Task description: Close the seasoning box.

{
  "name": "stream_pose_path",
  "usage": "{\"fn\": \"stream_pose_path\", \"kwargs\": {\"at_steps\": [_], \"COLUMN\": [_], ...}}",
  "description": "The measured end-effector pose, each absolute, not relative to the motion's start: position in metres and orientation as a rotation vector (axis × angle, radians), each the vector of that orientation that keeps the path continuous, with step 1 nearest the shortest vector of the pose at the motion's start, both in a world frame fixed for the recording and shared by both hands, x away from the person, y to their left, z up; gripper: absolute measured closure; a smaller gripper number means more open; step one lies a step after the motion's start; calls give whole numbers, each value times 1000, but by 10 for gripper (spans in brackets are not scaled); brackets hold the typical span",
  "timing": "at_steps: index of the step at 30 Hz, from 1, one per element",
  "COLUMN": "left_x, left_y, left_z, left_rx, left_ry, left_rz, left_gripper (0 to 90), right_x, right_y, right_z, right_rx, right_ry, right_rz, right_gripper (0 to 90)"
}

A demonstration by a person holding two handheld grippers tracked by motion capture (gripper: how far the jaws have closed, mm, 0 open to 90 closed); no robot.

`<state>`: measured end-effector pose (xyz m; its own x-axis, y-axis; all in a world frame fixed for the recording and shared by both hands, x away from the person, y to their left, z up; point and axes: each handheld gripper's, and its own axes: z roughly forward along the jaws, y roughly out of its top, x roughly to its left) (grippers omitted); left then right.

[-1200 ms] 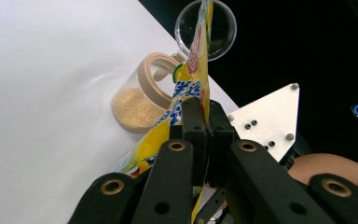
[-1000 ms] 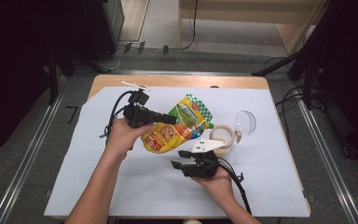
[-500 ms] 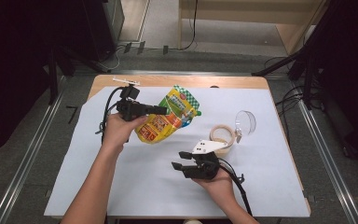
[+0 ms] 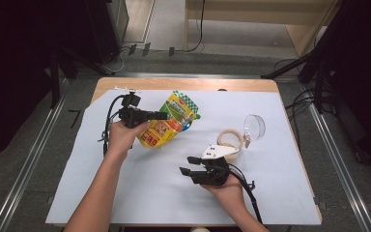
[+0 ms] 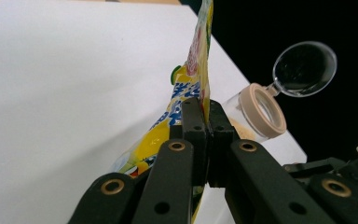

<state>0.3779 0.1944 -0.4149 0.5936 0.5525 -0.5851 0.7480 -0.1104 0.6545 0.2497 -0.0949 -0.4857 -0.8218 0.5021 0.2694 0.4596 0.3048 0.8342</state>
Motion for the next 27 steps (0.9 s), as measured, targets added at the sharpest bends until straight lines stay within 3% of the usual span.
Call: {"fn": "stream_pose_path", "kwargs": {"at_steps": [27], "left_x": [340], "left_y": [229], "left_z": [-413], "left_rx": [1776], "left_ry": [1064], "left_rz": [-187], "left_gripper": [890], "right_x": [251], "right_y": [-95], "right_z": [-480], "right_rx": [896], "right_ry": [2494], "right_rz": [1588], "right_gripper": [518]}}
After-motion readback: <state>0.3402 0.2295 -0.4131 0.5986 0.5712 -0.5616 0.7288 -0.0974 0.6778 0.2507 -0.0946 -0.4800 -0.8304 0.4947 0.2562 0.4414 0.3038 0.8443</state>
